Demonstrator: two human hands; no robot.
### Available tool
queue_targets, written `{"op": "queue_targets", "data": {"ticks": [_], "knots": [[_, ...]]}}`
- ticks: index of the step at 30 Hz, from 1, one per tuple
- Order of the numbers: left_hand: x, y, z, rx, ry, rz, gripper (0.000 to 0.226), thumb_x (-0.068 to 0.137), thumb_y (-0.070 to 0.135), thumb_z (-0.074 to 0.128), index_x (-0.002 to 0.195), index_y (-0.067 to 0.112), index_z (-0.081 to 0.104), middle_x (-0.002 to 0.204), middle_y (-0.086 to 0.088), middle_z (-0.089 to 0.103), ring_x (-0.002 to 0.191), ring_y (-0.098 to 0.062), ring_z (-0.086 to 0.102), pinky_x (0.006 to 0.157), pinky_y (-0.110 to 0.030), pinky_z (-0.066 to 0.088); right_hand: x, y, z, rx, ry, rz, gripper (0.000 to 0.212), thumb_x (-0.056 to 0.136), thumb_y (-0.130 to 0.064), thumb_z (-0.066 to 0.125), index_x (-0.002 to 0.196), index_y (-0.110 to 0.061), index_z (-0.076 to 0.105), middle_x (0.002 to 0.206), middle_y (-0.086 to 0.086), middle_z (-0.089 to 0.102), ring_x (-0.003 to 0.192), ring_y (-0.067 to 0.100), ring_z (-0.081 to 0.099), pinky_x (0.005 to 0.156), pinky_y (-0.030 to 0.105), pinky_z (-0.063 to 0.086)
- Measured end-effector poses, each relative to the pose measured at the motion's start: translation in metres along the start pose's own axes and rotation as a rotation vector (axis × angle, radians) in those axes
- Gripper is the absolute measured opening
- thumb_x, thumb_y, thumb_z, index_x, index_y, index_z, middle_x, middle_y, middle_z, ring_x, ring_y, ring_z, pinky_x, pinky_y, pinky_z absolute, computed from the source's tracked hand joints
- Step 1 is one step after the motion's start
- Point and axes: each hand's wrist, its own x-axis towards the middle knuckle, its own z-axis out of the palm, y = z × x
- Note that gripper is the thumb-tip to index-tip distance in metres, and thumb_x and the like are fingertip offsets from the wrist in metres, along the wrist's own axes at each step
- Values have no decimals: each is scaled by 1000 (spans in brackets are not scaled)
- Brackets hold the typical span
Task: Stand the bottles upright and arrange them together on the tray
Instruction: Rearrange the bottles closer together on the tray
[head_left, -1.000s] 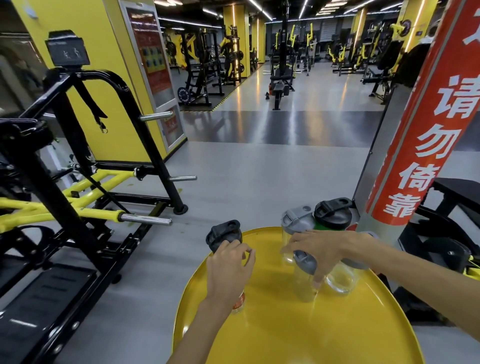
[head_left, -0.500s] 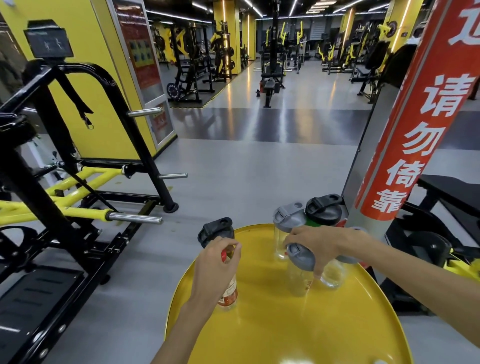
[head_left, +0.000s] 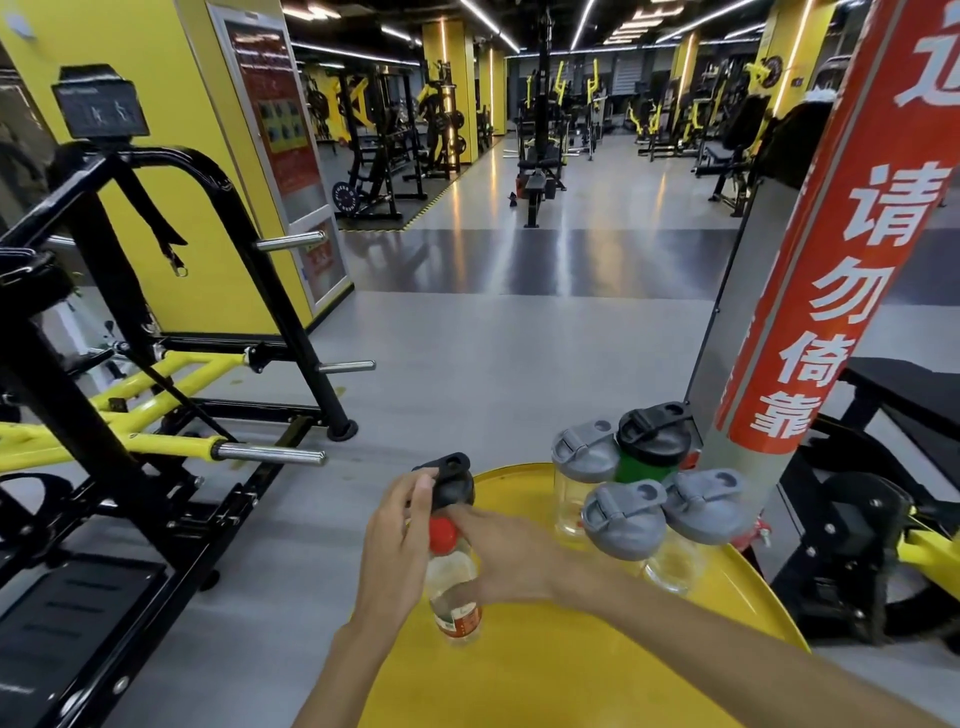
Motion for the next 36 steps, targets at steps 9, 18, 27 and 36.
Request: {"op": "queue_targets", "data": {"ticks": [9,18,27,36], "knots": [[-8,-10,-23,49,7,-19,42,97,62,34,118,39,63,118,17,66,113,1,59,85,-9,43,13,5,50,297,202,119,48,66,-33,81,102,-25,49,99,-7,60,88,14,58,73,32,51],[-6,-13,-16,78,-38,-28,25,102,43,44,116,35,63,113,22,64,107,7,58,80,-5,43,-16,45,8,314,227,242,52,53,-27,91,95,-20,62,92,-3,67,85,15,63,71,34,53],[-4,-16,-1,118,-101,34,15,102,37,48,111,38,61,110,35,56,106,8,56,83,-12,46,-35,71,-16,198,217,287,56,53,-27,90,100,-10,63,99,5,69,92,25,64,77,41,55],[13,-31,0,316,-67,152,22,94,32,65,115,29,62,113,14,60,107,-4,55,89,-24,49,-36,66,-46,147,196,220,48,60,-21,91,96,-27,60,100,-7,64,90,12,58,74,22,48]]}}
